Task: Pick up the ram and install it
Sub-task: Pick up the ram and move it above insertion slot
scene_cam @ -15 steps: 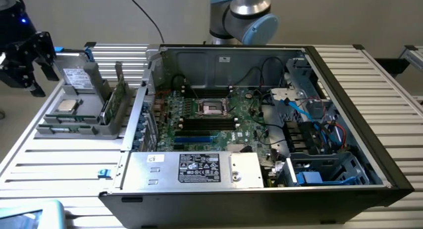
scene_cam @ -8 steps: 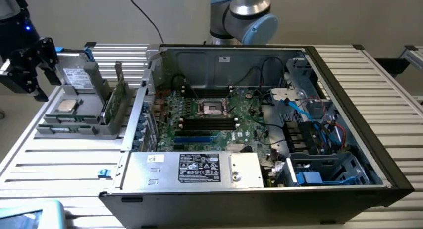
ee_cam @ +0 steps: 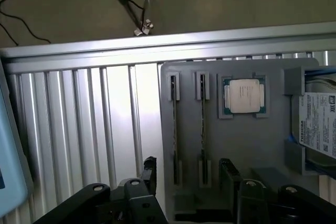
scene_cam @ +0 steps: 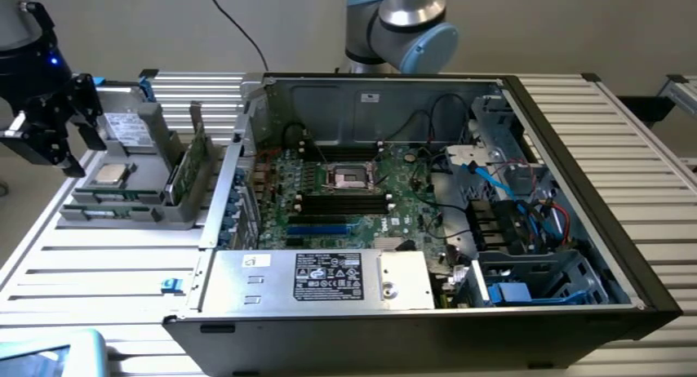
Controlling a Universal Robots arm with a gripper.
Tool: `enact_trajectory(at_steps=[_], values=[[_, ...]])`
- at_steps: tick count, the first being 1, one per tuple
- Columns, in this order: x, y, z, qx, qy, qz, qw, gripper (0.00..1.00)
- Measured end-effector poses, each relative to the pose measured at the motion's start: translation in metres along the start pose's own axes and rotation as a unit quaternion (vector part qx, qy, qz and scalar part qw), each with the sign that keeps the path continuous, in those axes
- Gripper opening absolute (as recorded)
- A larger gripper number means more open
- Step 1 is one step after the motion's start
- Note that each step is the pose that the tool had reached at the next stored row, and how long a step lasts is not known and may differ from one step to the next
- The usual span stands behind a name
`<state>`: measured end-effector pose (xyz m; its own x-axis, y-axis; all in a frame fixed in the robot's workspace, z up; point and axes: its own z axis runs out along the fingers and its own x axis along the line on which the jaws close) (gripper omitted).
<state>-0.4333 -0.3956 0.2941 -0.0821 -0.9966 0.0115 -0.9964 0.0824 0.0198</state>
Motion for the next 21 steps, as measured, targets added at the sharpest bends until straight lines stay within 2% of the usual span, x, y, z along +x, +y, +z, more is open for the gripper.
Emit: enact_trajectory(at_steps=[4,10,21], values=[[0.005,-0.0014,0.0074,0.0,0.0,0.0,1.0,0.6],[0.007,-0.0087,0.0183,0.0001,-0.0001,0.001,1.0,0.6],[0.007,-0.0104,0.0382,0.0,-0.0001,0.003,1.0,0.6]])
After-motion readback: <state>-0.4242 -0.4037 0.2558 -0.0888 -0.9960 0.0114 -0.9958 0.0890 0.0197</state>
